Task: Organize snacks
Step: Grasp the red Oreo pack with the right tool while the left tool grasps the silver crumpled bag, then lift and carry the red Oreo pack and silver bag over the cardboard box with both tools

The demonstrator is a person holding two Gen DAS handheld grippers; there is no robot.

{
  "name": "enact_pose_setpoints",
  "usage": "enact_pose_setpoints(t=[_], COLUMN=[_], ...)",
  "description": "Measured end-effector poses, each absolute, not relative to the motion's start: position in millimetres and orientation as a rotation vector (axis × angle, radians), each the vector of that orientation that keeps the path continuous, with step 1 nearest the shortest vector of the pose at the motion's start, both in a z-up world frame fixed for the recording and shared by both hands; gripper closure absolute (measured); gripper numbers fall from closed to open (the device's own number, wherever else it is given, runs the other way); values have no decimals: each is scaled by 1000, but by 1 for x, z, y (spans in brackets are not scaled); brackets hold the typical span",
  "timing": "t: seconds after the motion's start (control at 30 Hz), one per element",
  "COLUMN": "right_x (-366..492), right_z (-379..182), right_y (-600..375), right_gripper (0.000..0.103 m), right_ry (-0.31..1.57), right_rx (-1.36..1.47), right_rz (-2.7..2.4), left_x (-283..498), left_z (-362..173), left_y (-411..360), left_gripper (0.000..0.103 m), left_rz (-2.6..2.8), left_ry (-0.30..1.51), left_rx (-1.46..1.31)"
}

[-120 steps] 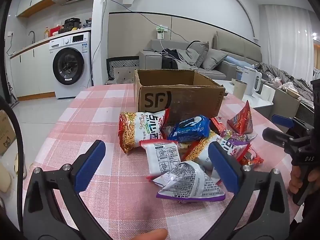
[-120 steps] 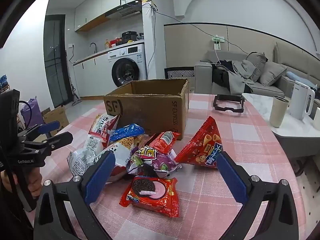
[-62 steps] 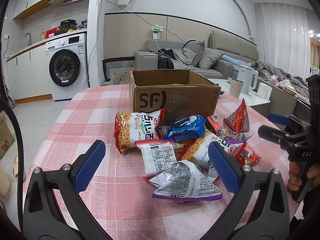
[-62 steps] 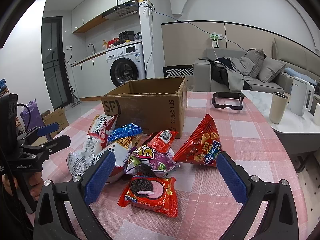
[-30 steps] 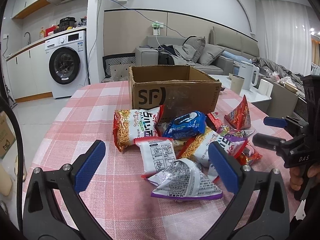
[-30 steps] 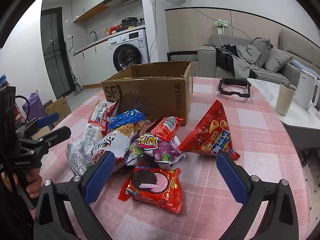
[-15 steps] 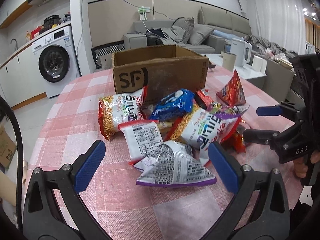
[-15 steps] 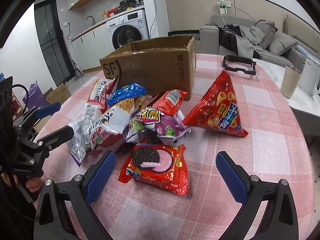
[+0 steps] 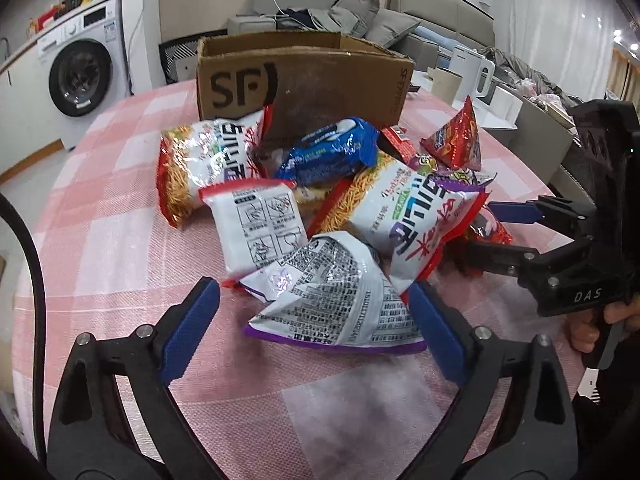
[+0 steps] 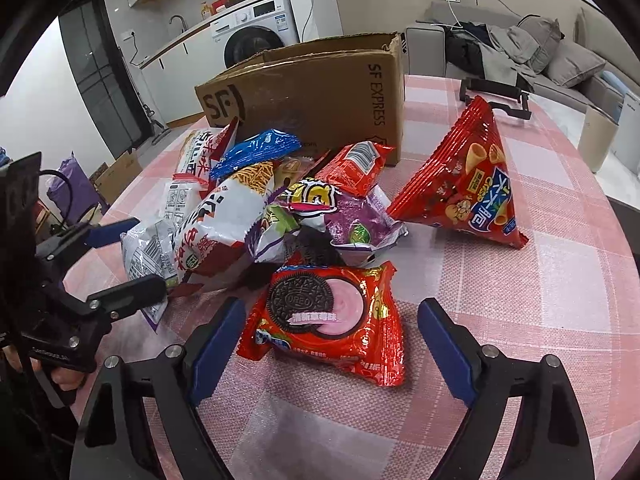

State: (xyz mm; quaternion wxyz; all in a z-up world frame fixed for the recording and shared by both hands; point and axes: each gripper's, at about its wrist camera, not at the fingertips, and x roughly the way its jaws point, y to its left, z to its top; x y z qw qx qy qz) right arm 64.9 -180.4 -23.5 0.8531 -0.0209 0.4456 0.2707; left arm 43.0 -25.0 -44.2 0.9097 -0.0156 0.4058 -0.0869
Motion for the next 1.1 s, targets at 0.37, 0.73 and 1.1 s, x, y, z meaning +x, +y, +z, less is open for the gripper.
enact_pose_setpoints(t=[0.37,0.73,1.1], right_x=[63,59,41], right_z=[-24,-23,-10], right_y=[-167,-185,-201], right_gripper=[34,50,59], right_ry=[942,935,873], right_rx=[-70,-2,28], right_rz=[616,631,637], left_x=[49,35,18], left_z=[-49,-38,-14], left_y=[-25,-20,-9], left_gripper=[46,62,62], left_rz=[-255,-260,-243], left_ry=[843,807,741], left_rx=[-99,-100,-110])
